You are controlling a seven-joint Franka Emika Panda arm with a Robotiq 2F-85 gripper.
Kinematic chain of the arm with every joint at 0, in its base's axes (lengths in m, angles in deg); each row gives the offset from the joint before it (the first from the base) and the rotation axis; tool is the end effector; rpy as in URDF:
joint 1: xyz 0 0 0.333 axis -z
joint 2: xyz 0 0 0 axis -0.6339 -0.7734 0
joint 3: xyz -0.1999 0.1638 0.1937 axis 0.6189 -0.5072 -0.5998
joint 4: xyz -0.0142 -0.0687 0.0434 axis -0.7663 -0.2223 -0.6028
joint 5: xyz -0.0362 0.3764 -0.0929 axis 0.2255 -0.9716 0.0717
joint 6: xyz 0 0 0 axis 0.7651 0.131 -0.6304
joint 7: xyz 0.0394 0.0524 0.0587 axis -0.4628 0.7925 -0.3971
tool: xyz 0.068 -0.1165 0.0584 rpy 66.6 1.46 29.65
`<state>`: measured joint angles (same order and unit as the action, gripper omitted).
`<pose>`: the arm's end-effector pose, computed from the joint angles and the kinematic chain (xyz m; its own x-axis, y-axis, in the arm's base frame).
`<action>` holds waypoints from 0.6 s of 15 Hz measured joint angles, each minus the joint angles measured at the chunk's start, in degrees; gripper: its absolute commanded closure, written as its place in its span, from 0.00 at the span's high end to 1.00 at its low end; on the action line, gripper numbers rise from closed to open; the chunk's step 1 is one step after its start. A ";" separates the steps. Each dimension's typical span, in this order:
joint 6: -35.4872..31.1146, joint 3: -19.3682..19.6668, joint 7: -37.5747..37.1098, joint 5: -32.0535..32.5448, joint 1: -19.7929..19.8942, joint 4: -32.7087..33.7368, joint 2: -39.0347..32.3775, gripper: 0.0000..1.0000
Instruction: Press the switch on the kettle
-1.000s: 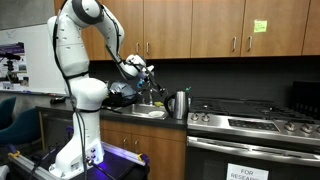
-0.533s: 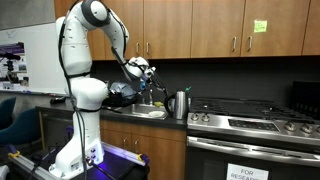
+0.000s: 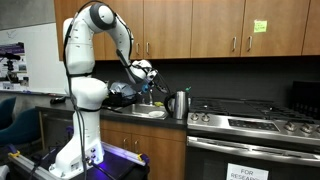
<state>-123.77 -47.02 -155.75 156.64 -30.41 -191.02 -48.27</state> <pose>0.5096 -0.0967 0.3518 0.4014 -0.5027 0.7656 -0.7839 -0.6209 0.0033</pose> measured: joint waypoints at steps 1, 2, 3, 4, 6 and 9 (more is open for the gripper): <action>-0.01 0.07 -0.14 0.37 0.01 0.36 -0.50 0.00; -0.01 0.13 -0.24 0.66 0.01 0.74 -0.96 0.00; -0.02 0.16 -0.26 0.77 0.01 1.04 -1.33 0.00; -0.05 0.15 -0.27 0.79 0.01 1.22 -1.48 0.00; -0.10 0.15 -0.27 0.79 0.01 1.33 -1.56 0.00; -0.17 0.20 -0.27 0.79 0.01 1.40 -1.57 0.00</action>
<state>-123.94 -46.82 -156.02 157.43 -30.40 -189.62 -49.84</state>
